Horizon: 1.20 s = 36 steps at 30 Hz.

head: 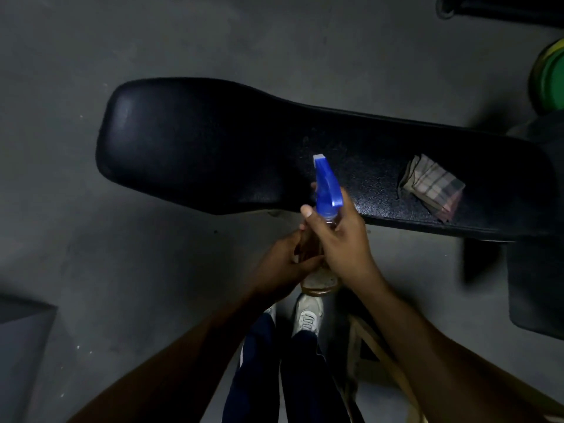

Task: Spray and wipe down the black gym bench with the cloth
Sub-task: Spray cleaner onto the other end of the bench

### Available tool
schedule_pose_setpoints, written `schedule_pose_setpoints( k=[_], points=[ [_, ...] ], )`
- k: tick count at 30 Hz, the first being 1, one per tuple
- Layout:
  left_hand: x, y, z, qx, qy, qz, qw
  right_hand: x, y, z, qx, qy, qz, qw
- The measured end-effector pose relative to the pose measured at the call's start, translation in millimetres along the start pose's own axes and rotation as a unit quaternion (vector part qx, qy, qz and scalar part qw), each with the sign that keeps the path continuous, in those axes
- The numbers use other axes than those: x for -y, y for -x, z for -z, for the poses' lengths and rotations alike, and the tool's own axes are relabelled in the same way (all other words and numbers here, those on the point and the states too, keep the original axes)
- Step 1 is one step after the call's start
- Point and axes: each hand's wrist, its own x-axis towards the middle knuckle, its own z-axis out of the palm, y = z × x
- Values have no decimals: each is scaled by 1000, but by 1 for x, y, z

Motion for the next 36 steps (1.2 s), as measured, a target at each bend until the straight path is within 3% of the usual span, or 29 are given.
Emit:
schedule_pose_setpoints(
  k=[5,11,17,23,26,30,36],
  points=[
    [4,15,19,-36,20,10,999,-3,13,8,-37,14,-56,998],
    [13,21,59,-117,-80,18,990,-8,31,6,-34,84,-62,994],
    [28,12,80,-109,-149,1,983,-19,44,-10,-22,122,-106,987],
    [53,-8,102,-105,-309,-3,945,-28,57,-37,16,166,-114,979],
    [57,-11,122,-95,-337,1,937,-30,64,-57,28,181,-120,976],
    [60,-18,152,-86,-367,-4,926,-22,65,-83,-5,174,-110,978],
    [69,-31,186,-96,-398,13,912,-14,56,-87,-79,77,-156,982]
  ],
)
